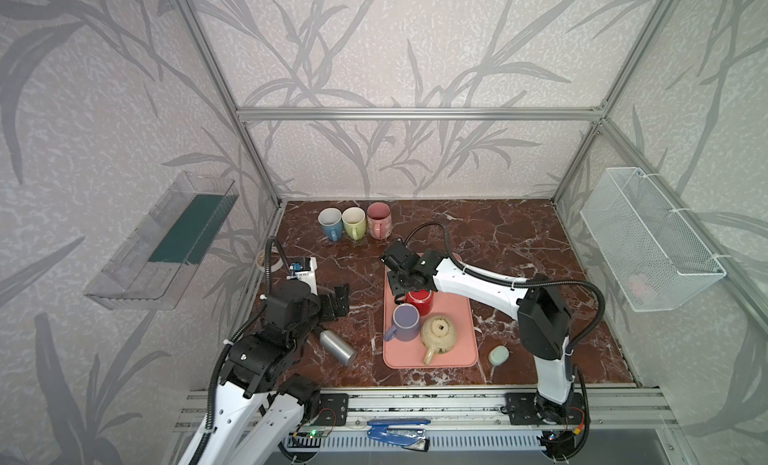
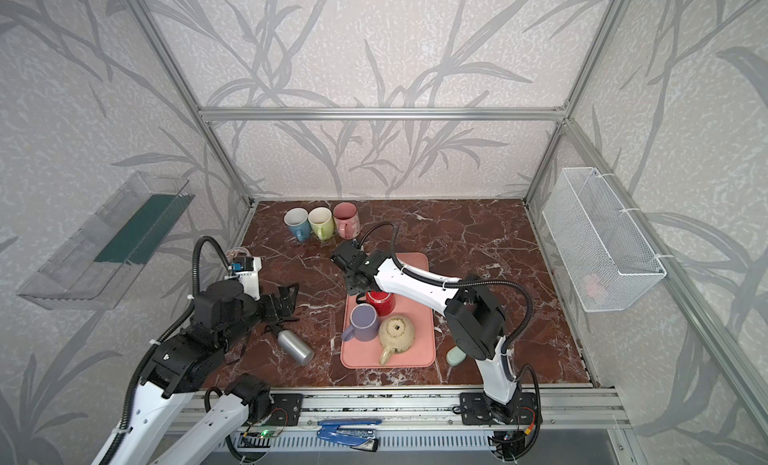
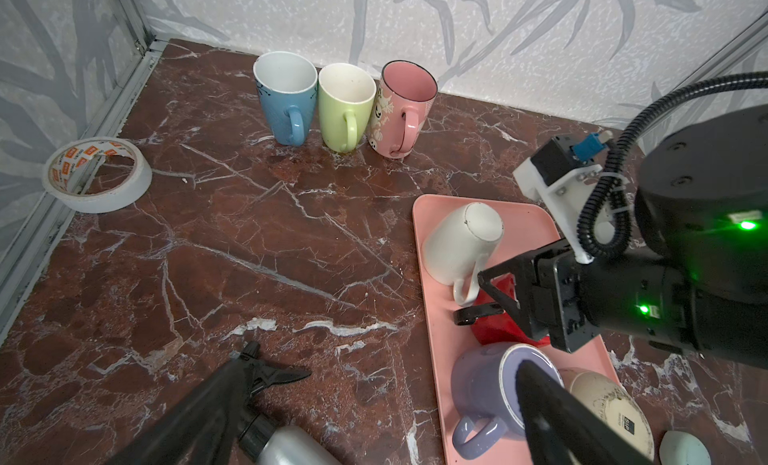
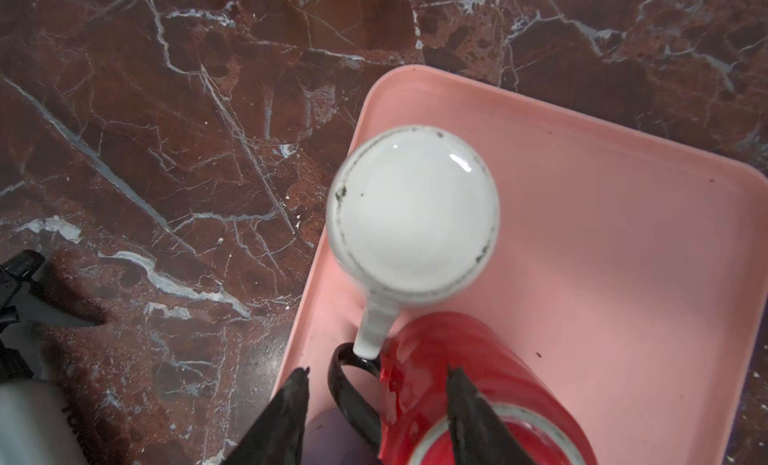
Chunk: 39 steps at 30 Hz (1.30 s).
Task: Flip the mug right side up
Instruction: 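Lower the right gripper and grasp the upside-down white mug's base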
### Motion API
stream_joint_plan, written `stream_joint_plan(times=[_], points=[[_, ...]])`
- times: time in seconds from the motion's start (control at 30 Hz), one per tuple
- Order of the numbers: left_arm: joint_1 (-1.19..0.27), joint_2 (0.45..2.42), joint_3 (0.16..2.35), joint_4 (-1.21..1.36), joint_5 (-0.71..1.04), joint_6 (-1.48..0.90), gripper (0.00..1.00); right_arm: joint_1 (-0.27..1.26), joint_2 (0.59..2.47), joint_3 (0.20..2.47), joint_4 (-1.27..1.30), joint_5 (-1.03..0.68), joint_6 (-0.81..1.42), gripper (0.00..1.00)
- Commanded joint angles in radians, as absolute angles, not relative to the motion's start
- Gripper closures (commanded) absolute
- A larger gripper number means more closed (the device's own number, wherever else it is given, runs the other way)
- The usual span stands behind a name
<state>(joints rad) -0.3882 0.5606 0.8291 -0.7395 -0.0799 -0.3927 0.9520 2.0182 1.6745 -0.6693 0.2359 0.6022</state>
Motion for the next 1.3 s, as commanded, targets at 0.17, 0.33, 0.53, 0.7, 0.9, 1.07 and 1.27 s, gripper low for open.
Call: stream_joint_plan(times=[0.17,0.33,0.53,0.7,0.9,1.07,1.27], points=[[-0.39,0.518,0.824,-0.747,-0.072,-0.38,0.01,0.956,2.124,1.803,-0.737,0.275,0.629,0.47],[-0.395,0.512,0.822,-0.749,-0.075,-0.377,0.01,0.947,2.155,1.819,-0.748,0.288,0.629,0.49],[-0.406,0.51,0.82,-0.749,-0.072,-0.373,0.01,0.937,2.177,1.822,-0.752,0.327,0.624,0.59],[-0.411,0.508,0.82,-0.75,-0.074,-0.371,0.01,0.932,2.204,1.85,-0.779,0.365,0.617,0.62],[-0.413,0.51,0.818,-0.747,-0.068,-0.367,0.02,0.914,2.216,1.856,-0.792,0.393,0.608,0.64],[-0.416,0.509,0.819,-0.749,-0.068,-0.367,0.02,0.891,2.217,1.858,-0.793,0.395,0.604,0.66],[-0.422,0.508,0.819,-0.75,-0.072,-0.365,0.02,0.87,2.221,1.87,-0.799,0.39,0.592,0.7]])
